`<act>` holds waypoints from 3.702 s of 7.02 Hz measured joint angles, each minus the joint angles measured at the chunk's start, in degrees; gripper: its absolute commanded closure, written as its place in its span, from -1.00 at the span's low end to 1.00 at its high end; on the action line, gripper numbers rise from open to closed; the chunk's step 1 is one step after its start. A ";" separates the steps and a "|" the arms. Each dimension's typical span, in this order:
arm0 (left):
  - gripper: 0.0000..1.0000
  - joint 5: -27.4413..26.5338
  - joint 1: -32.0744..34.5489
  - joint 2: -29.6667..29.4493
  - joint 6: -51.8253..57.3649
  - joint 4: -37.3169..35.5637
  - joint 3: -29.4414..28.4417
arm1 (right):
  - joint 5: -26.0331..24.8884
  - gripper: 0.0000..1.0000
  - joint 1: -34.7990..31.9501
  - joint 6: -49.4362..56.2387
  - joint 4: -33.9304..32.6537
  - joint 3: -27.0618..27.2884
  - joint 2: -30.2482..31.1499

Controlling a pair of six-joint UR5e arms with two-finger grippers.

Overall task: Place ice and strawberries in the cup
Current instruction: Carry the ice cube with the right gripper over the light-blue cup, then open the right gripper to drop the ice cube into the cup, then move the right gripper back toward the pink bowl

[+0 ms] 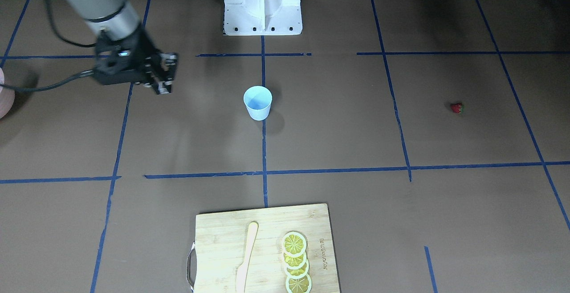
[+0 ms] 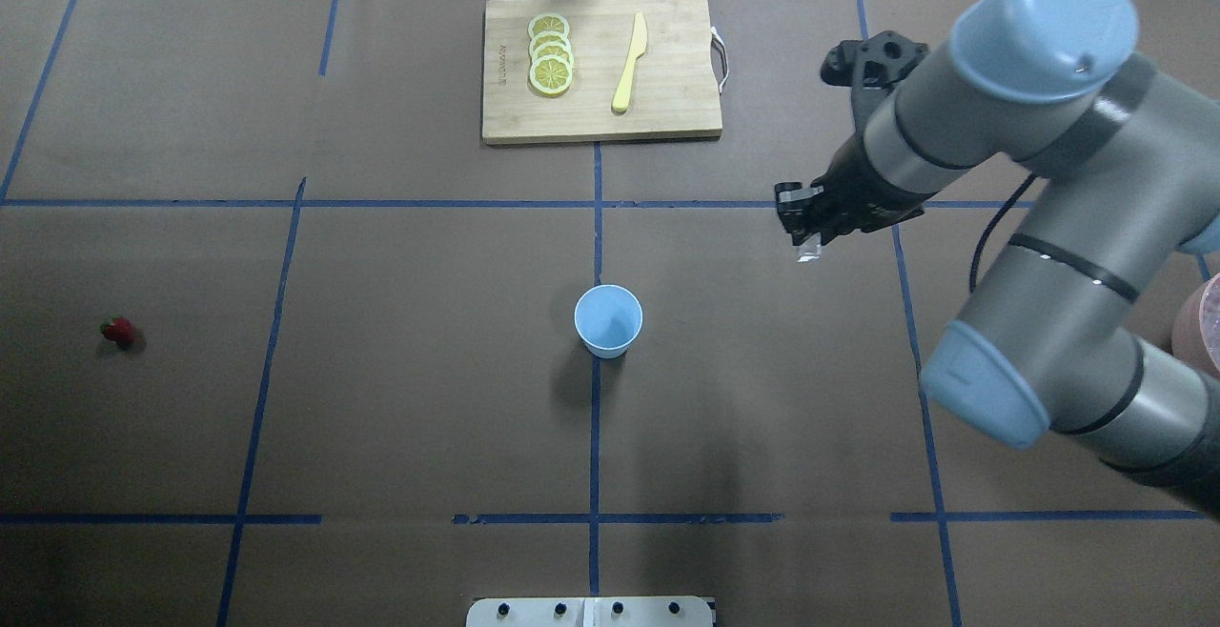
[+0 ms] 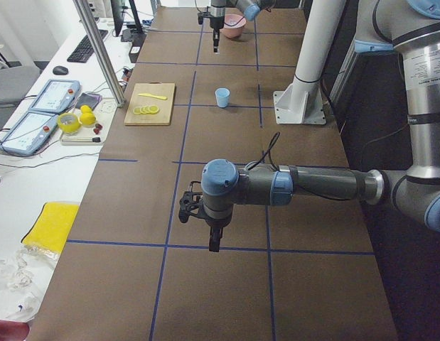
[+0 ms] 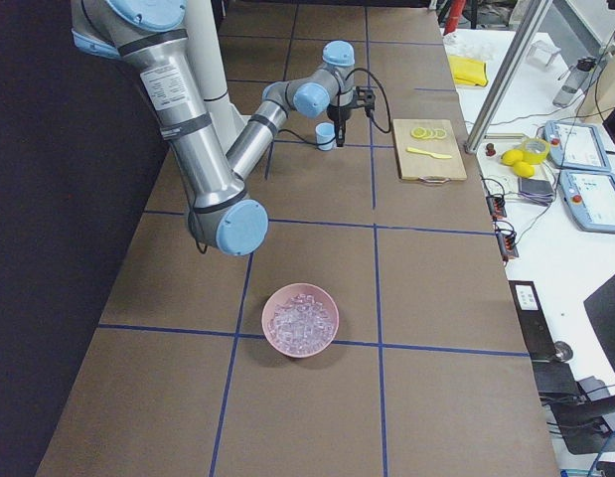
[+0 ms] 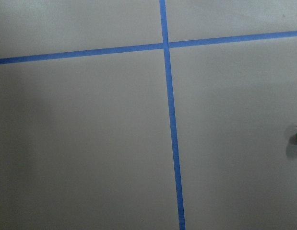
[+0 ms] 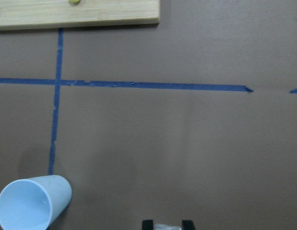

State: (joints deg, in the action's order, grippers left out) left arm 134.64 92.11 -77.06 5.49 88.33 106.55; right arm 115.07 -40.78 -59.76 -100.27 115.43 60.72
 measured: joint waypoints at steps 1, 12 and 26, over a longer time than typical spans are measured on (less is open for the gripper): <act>-1.00 0.05 -0.02 -0.02 0.00 0.00 0.02 | -3.86 1.00 3.87 -3.71 -2.51 -1.57 -4.35; -1.00 0.09 -0.09 0.07 0.04 -0.17 -0.07 | -15.86 -0.98 14.91 -14.96 1.37 -17.26 -16.05; -1.00 0.11 -0.09 0.18 0.04 -0.09 0.03 | 16.70 -0.98 -28.79 59.99 1.56 -2.11 22.84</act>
State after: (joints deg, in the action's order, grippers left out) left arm 134.76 92.02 -76.88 5.54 88.24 106.58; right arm 131.77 -69.58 0.23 -98.70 113.32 83.55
